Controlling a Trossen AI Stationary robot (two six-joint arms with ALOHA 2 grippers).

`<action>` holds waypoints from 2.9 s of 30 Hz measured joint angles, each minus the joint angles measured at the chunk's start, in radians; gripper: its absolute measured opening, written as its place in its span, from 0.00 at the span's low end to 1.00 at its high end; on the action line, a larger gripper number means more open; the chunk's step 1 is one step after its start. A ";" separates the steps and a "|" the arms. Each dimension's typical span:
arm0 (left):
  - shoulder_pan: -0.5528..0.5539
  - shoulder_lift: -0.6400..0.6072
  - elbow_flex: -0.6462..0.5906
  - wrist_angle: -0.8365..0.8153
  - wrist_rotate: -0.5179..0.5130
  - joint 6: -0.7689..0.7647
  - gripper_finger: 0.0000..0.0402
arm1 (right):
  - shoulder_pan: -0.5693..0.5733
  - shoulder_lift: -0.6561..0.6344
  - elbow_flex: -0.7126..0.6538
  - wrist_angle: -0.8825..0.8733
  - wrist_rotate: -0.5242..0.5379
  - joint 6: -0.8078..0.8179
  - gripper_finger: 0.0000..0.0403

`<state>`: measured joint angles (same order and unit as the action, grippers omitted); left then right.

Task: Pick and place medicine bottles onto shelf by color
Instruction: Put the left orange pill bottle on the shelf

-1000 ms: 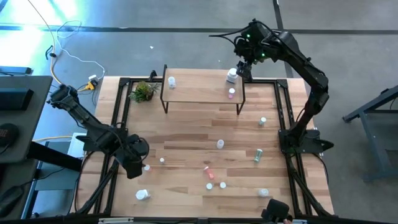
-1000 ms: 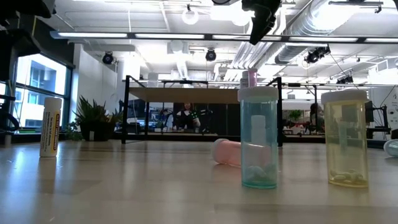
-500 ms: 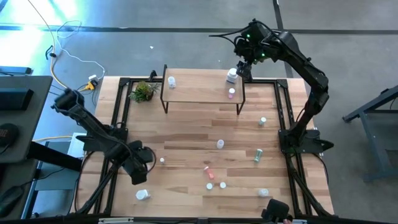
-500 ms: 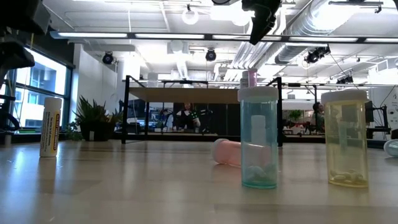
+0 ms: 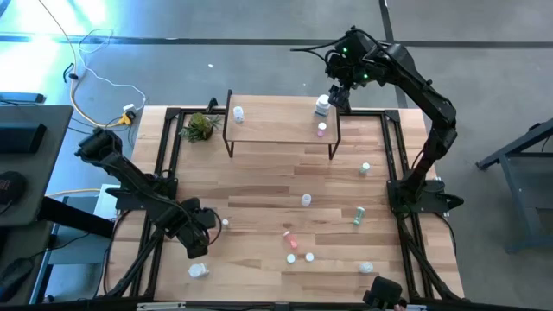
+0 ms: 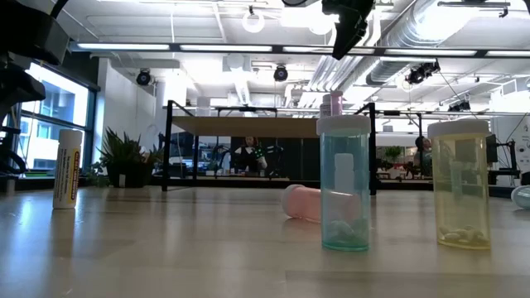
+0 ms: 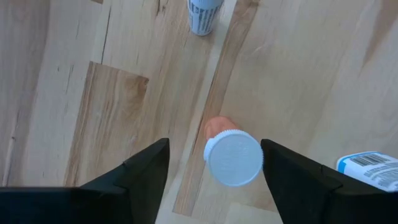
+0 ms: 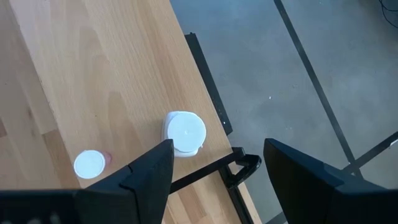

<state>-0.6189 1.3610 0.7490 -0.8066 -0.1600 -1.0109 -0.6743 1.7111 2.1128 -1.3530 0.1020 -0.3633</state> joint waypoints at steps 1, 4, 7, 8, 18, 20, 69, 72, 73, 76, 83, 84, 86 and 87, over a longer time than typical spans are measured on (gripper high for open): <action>0.000 0.002 0.000 -0.001 0.000 0.001 0.57 | 0.000 0.000 0.000 0.000 0.000 0.000 0.60; 0.000 0.000 0.000 0.000 0.001 0.011 0.50 | 0.000 0.000 0.000 0.000 0.000 0.000 0.60; 0.000 0.000 0.000 0.000 0.001 0.011 0.42 | 0.000 0.000 0.000 0.000 0.000 0.000 0.60; 0.000 0.000 0.000 0.000 0.002 0.011 0.40 | 0.000 0.000 0.000 -0.001 0.000 0.000 0.60; 0.001 -0.004 0.001 0.028 0.008 0.005 0.27 | 0.000 0.000 0.000 -0.002 0.000 0.000 0.60; 0.004 -0.004 0.008 0.017 0.018 -0.001 0.28 | 0.000 0.000 0.000 -0.004 0.000 -0.001 0.60; 1.128 -0.304 0.522 -0.251 -0.151 0.899 0.29 | 0.001 0.001 -0.001 0.000 0.000 0.158 0.60; 1.209 -0.262 0.567 -0.188 -0.148 0.977 0.29 | 0.001 0.001 -0.001 0.000 0.000 0.175 0.60; 1.234 -0.245 0.580 -0.168 -0.144 1.000 0.29 | 0.001 0.001 -0.001 0.000 0.000 0.180 0.60; 1.300 -0.189 0.620 -0.120 -0.141 1.064 0.29 | 0.001 0.001 -0.001 0.000 0.000 0.181 0.60; 1.415 -0.032 0.713 -0.105 -0.118 1.111 0.29 | 0.001 0.001 -0.001 0.000 0.000 0.186 0.60; 1.426 -0.011 0.724 -0.105 -0.103 1.110 0.29 | 0.001 0.001 -0.001 0.000 0.000 0.191 0.60; 1.451 0.027 0.745 -0.105 -0.068 1.110 0.29 | 0.001 0.001 -0.001 0.000 0.000 0.205 0.60; 1.461 0.045 0.756 -0.105 -0.049 1.110 0.29 | 0.001 0.001 -0.001 0.000 0.000 0.208 0.60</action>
<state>0.8417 1.4056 1.5046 -0.9119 -0.2093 0.0987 -0.6731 1.7119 2.1120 -1.3533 0.1024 -0.1550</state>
